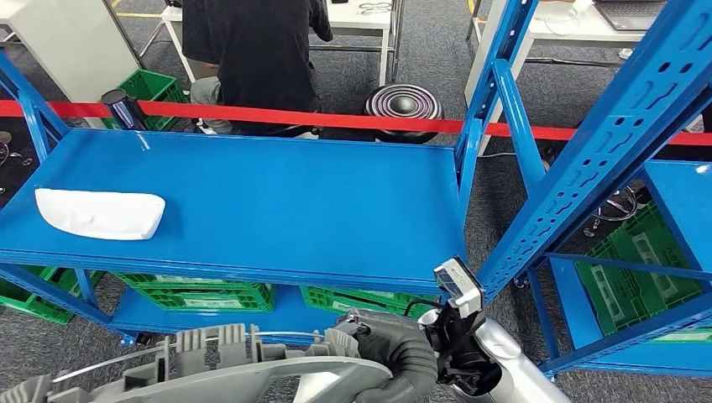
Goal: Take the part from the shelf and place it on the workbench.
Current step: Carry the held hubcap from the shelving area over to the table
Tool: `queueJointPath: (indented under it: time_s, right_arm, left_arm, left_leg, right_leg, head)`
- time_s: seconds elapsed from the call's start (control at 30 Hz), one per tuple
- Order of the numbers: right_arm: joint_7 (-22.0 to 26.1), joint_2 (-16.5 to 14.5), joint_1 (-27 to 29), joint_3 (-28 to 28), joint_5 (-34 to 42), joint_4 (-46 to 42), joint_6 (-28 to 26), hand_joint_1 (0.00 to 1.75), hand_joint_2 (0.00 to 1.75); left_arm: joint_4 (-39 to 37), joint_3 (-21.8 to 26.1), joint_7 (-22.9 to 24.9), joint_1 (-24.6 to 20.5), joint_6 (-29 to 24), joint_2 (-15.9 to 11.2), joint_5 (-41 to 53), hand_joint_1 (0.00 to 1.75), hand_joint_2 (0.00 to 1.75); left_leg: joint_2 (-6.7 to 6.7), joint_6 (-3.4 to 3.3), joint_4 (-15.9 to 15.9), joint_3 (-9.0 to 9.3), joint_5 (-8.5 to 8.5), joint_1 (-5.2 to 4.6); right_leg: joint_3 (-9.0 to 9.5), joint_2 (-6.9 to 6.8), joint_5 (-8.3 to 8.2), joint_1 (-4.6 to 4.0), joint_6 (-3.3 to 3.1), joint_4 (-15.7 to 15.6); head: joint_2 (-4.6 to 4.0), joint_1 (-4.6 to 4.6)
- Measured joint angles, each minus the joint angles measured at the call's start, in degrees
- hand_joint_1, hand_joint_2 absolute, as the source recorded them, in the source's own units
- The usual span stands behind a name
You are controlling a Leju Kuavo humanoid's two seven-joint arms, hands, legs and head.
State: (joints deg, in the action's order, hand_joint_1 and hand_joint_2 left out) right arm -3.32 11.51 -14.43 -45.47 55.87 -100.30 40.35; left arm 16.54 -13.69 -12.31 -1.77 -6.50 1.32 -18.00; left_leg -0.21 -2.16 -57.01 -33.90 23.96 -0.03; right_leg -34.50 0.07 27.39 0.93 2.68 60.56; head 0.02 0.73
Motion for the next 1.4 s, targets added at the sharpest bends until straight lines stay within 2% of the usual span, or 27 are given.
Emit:
queueJointPath:
  time_s: [0.07, 0.17, 0.2, 0.27, 0.33, 0.37, 0.4, 0.43, 0.5, 0.57, 0.67, 0.7, 0.73, 0.8, 0.83, 0.87, 0.9, 0.93, 0.97, 1.03, 1.1, 1.17, 1.2, 1.23, 1.33, 1.37, 1.4]
  right_arm:
    - [1.35, 0.4, 1.05, 0.56, -0.96, -0.27, 0.72, 1.75, 1.75]
    - [3.03, 1.03, 1.76, 1.55, -1.72, -0.33, 2.33, 1.75, 1.75]
    - [3.35, 1.15, 1.9, 1.94, -1.74, -0.31, 2.79, 1.75, 1.75]
    - [3.87, 1.25, 2.43, 2.71, -1.96, -0.26, 3.41, 1.75, 1.75]
    - [4.26, 1.27, 3.31, 3.42, -2.54, -0.25, 3.7, 1.75, 1.75]
    - [4.36, 1.28, 3.71, 3.72, -2.86, -0.25, 3.77, 1.75, 1.75]
    - [4.47, 1.28, 4.02, 3.98, -3.19, -0.25, 3.86, 1.75, 1.75]
    - [4.62, 1.26, 4.2, 4.15, -3.49, -0.25, 3.99, 1.75, 1.75]
    - [5.03, 1.02, 4.34, 4.46, -4.01, -0.25, 4.45, 1.75, 1.75]
    - [5.58, 0.54, 4.26, 4.79, -4.5, -0.25, 5.15, 1.75, 1.75]
    - [6.25, -0.25, 4.15, 5.22, -4.85, -0.25, 5.96, 1.75, 1.75]
    - [6.41, -0.43, 4.13, 5.38, -4.88, -0.25, 6.11, 1.75, 1.75]
    - [6.56, -0.57, 4.12, 5.57, -4.95, -0.26, 6.22, 1.75, 1.75]
    - [6.81, -0.79, 4.1, 5.94, -5.19, -0.27, 6.5, 1.75, 1.75]
    - [6.88, -0.85, 4.13, 6.09, -5.33, -0.27, 6.64, 1.75, 1.75]
    - [6.93, -0.9, 4.17, 6.22, -5.44, -0.27, 6.77, 1.75, 1.75]
    - [6.95, -0.92, 4.21, 6.33, -5.53, -0.27, 6.92, 1.75, 1.75]
    - [6.95, -0.94, 4.22, 6.43, -5.59, -0.27, 7.1, 1.75, 1.75]
    - [6.96, -0.99, 4.19, 6.5, -5.62, -0.27, 7.35, 1.75, 1.75]
    - [7.01, -1.15, 4.06, 6.55, -5.67, -0.3, 7.85, 1.75, 1.75]
    - [7.11, -1.33, 3.96, 6.53, -5.71, -0.41, 8.2, 1.75, 1.75]
    - [7.26, -1.46, 3.87, 6.5, -5.73, -0.5, 8.43, 1.75, 1.75]
    - [7.32, -1.52, 3.8, 6.47, -5.75, -0.5, 8.52, 1.75, 1.75]
    - [7.38, -1.59, 3.73, 6.44, -5.77, -0.51, 8.61, 1.75, 1.75]
    - [7.48, -1.73, 3.65, 6.36, -5.84, -0.53, 8.84, 1.75, 1.75]
    - [7.51, -1.74, 3.64, 6.32, -5.85, -0.53, 8.88, 1.75, 1.75]
    - [7.53, -1.74, 3.64, 6.29, -5.87, -0.53, 8.92, 1.75, 1.75]
  left_arm:
    - [-0.44, -0.46, -0.35, 0.22, 0.0, 0.06, 0.94, 0.0, 1.75]
    - [-1.07, -1.74, -0.56, 0.53, -0.11, -0.17, 2.51, 0.0, 1.75]
    - [-1.23, -2.16, -0.55, 0.59, -0.13, -0.27, 2.81, 0.0, 1.75]
    - [-1.44, -2.86, -0.43, 0.63, -0.18, -0.42, 3.21, 0.0, 1.75]
    - [-1.5, -3.36, -0.19, 0.6, -0.38, -0.58, 3.46, 0.0, 1.75]
    - [-1.5, -3.57, -0.09, 0.56, -0.54, -0.68, 3.53, 0.0, 1.75]
    - [-1.5, -3.8, -0.01, 0.48, -0.79, -0.78, 3.57, 0.0, 1.75]
    - [-1.49, -3.99, 0.01, 0.33, -1.15, -0.89, 3.54, 0.0, 1.75]
    - [-1.32, -4.15, 0.04, -0.3, -1.94, -1.15, 3.24, 0.0, 1.75]
    - [-0.86, -4.16, 0.05, -0.99, -2.44, -1.43, 2.95, 0.0, 1.75]
    - [-0.12, -4.17, 0.19, -1.3, -2.81, -1.92, 3.09, 0.0, 1.75]
    - [0.22, -4.17, 0.32, -1.31, -3.05, -2.05, 3.27, 0.0, 1.75]
    - [0.7, -4.17, 0.56, -1.33, -3.34, -2.16, 3.51, 0.0, 1.75]
    - [1.81, -4.18, 1.26, -1.35, -3.85, -2.4, 4.05, 0.0, 1.75]
    - [2.35, -4.19, 1.68, -1.32, -4.04, -2.54, 4.32, 0.0, 1.75]
    - [2.78, -4.21, 2.11, -1.28, -4.18, -2.66, 4.56, 0.0, 1.75]
    - [3.16, -4.25, 2.55, -1.23, -4.33, -2.8, 4.84, 0.0, 1.75]
    - [3.49, -4.31, 2.98, -1.19, -4.43, -2.94, 5.11, 0.0, 1.75]
    - [3.76, -4.37, 3.37, -1.17, -4.5, -3.09, 5.31, 0.0, 1.75]
    - [4.3, -4.43, 3.94, -1.08, -4.54, -3.53, 5.57, 0.0, 1.75]
    - [4.78, -4.43, 4.21, -0.9, -4.61, -4.1, 5.75, 0.0, 1.75]
    - [5.21, -4.44, 4.43, -0.63, -4.75, -4.63, 5.94, 0.0, 1.75]
    - [5.43, -4.45, 4.61, -0.43, -4.81, -4.82, 6.03, 0.0, 1.75]
    - [5.64, -4.45, 4.77, -0.23, -4.9, -5.05, 6.17, 0.0, 1.75]
    - [6.34, -4.45, 5.26, 0.04, -5.19, -5.55, 6.54, 0.0, 1.75]
    - [6.61, -4.45, 5.4, 0.03, -5.28, -5.62, 6.61, 0.0, 1.75]
    - [6.88, -4.45, 5.53, 0.02, -5.37, -5.66, 6.68, 0.0, 1.75]
  left_leg:
    - [-0.05, 0.54, -0.42, -0.38, -0.03, -0.17]
    - [-0.06, 1.53, -0.85, -0.88, 0.07, -0.08]
    - [-0.06, 1.89, -1.94, -1.4, 1.25, 0.04]
    - [-0.02, 2.67, -7.43, -3.47, 5.82, 0.44]
    - [0.04, 3.31, -14.55, -5.56, 10.17, 0.81]
    - [0.06, 3.46, -16.19, -5.53, 11.01, 0.91]
    - [0.07, 3.49, -15.55, -4.29, 10.84, 0.98]
    - [0.08, 3.38, -12.52, -1.8, 9.87, 1.02]
    - [0.09, 2.86, -3.89, 4.28, 7.95, 0.89]
    - [0.05, 2.03, 0.46, 6.69, 7.06, 0.4]
    - [0.17, 0.65, 0.99, 5.81, 5.23, -0.11]
    - [0.3, 0.15, 1.3, 5.34, 4.28, -0.05]
    - [0.42, -0.23, 1.6, 4.66, 3.26, 0.08]
    - [0.51, -0.65, 1.67, 3.04, 1.59, 0.16]
    - [0.51, -0.62, 1.62, 2.14, 0.84, 0.14]
    - [0.52, -0.53, 1.55, 1.25, 0.11, 0.13]
    - [0.53, -0.36, 1.45, 0.27, -0.57, 0.16]
    - [0.53, -0.14, 1.27, -0.66, -1.16, 0.22]
    - [0.53, 0.15, 0.94, -1.53, -1.66, 0.28]
    - [0.5, 0.86, 0.07, -3.02, -2.38, 0.25]
    - [0.48, 1.63, -0.55, -3.73, -3.02, 0.19]
    - [0.42, 2.34, -0.61, -4.07, -3.69, 0.41]
    - [0.38, 2.67, -0.93, -4.49, -3.09, 0.57]
    - [0.35, 3.01, -2.11, -5.09, -1.35, 0.69]
    - [0.35, 3.93, -11.1, -7.23, 7.31, 0.87]
    - [0.35, 4.09, -14.17, -7.44, 8.71, 0.91]
    - [0.35, 4.12, -15.88, -6.91, 8.74, 0.95]
  right_leg:
    - [1.66, 0.04, -1.28, -0.23, -0.68, -3.11]
    - [1.2, 0.09, -2.28, -0.02, -1.83, -3.16]
    - [0.93, 0.06, -2.64, 0.22, -2.24, -3.28]
    - [0.09, -0.04, -3.41, 0.45, -2.76, -3.37]
    - [-1.04, -0.11, -4.28, 0.37, -2.84, -3.31]
    - [-1.66, -0.12, -4.76, 0.34, -2.75, -3.29]
    - [-2.29, -0.11, -5.27, 0.33, -2.65, -3.27]
    - [-2.89, -0.09, -5.8, 0.33, -2.51, -3.27]
    - [-3.69, -0.05, -6.91, 0.25, -2.03, -3.36]
    - [-3.91, -0.11, -7.84, 0.2, -1.33, -3.59]
    - [-4.08, -0.16, -9.0, 0.43, -0.34, -4.27]
    - [-4.57, -0.15, -8.19, 0.46, -0.43, -3.68]
    - [-5.44, -0.13, -6.28, 0.45, -0.79, -1.91]
    - [-7.6, -0.12, -0.39, 0.46, -1.65, 5.39]
    - [-8.35, -0.12, 1.82, 0.48, -1.64, 9.45]
    - [-8.41, -0.12, 2.93, 0.51, -1.28, 12.46]
    - [-7.47, -0.12, 2.96, 0.57, -0.69, 13.4]
    - [-5.38, -0.13, 2.31, 0.65, -0.04, 11.99]
    - [-2.25, -0.14, 1.57, 0.75, 0.45, 8.5]
    - [3.84, -0.1, 1.77, 0.7, 0.48, 0.47]
    - [5.55, 0.08, 2.62, 0.43, -0.29, -2.76]
    - [4.52, 0.11, 1.92, 0.46, -1.27, -2.73]
    - [4.09, 0.06, 1.35, 0.55, -1.8, -2.72]
    - [3.5, -0.01, 0.64, 0.69, -2.31, -2.78]
    - [1.24, -0.06, -1.49, 0.65, -2.97, -2.73]
    - [0.38, -0.07, -2.17, 0.56, -2.95, -2.7]
    - [-0.5, -0.08, -2.86, 0.48, -2.89, -2.67]
  head:
    - [0.0, 0.03]
    - [0.0, 0.07]
    - [0.0, 0.12]
    - [0.0, 0.23]
    - [0.0, 0.25]
    - [0.0, 0.25]
    - [0.0, 0.26]
    - [0.0, 0.26]
    - [0.0, 0.24]
    - [0.0, 0.15]
    - [0.0, 0.08]
    - [0.0, 0.06]
    - [0.0, 0.04]
    - [0.0, 0.01]
    - [0.0, 0.01]
    - [0.0, 0.01]
    - [0.0, 0.01]
    - [0.0, 0.01]
    - [0.0, 0.01]
    - [0.0, 0.09]
    - [0.0, 0.14]
    - [0.0, 0.08]
    - [0.0, 0.13]
    - [0.0, 0.15]
    - [0.0, 0.24]
    - [0.0, 0.24]
    - [0.0, 0.25]
